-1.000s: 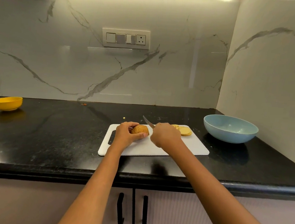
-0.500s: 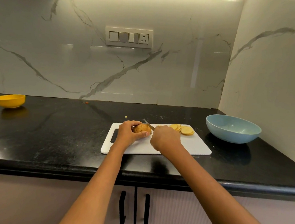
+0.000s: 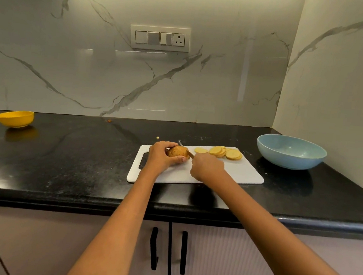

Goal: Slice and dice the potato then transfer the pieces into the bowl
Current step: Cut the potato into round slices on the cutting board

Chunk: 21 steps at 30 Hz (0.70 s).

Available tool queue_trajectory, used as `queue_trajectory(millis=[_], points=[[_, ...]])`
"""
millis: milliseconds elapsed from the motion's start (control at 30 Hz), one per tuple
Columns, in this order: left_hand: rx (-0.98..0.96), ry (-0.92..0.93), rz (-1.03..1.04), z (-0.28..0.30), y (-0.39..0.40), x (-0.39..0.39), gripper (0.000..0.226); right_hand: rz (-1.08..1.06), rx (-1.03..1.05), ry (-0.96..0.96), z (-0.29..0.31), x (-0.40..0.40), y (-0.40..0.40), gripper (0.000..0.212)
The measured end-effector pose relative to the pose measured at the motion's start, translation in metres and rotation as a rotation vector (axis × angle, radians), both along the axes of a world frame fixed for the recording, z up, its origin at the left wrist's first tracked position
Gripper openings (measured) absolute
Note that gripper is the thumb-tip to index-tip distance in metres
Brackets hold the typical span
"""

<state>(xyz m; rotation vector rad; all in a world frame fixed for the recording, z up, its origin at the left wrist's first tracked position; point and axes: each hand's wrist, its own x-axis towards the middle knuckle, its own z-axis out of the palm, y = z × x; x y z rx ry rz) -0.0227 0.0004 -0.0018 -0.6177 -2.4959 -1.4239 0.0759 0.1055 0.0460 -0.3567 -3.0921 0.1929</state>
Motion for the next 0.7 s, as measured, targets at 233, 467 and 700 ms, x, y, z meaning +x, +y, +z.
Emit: queue_trajectory(millis=[233,467,700], points=[[0.000,-0.008,-0.016,-0.002,-0.004,-0.002,0.058,0.060,0.064,-0.028,0.002,-0.005,-0.001,0.032],[0.031,-0.043,-0.027,-0.002,-0.004,0.002,0.061,-0.011,0.008,-0.004,-0.006,0.019,0.027,0.028],[0.020,-0.057,-0.028,-0.001,-0.005,0.002,0.062,-0.093,-0.081,0.125,0.000,0.018,0.030,0.021]])
